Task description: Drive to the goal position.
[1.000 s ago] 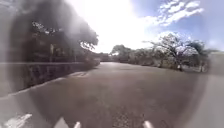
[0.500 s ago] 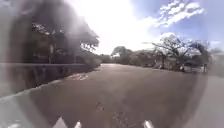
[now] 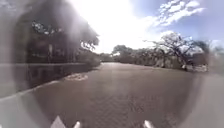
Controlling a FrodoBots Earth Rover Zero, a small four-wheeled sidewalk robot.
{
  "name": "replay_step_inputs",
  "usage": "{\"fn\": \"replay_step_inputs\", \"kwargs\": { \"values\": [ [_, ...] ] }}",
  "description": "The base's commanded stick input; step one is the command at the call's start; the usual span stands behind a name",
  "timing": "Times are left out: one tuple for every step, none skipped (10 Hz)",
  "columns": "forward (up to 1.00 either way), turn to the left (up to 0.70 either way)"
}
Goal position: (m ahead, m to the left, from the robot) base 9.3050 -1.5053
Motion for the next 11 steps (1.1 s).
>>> {"fn": "replay_step_inputs", "kwargs": {
  "values": [
    [0.50,0.00],
    [0.50,0.00],
    [0.50,0.00],
    [0.50,0.00],
    [0.50,0.00],
    [0.50,0.00],
    [0.50,0.00],
    [0.50,0.00],
    [0.50,0.00],
    [0.50,0.00],
    [0.50,0.00]
  ]
}}
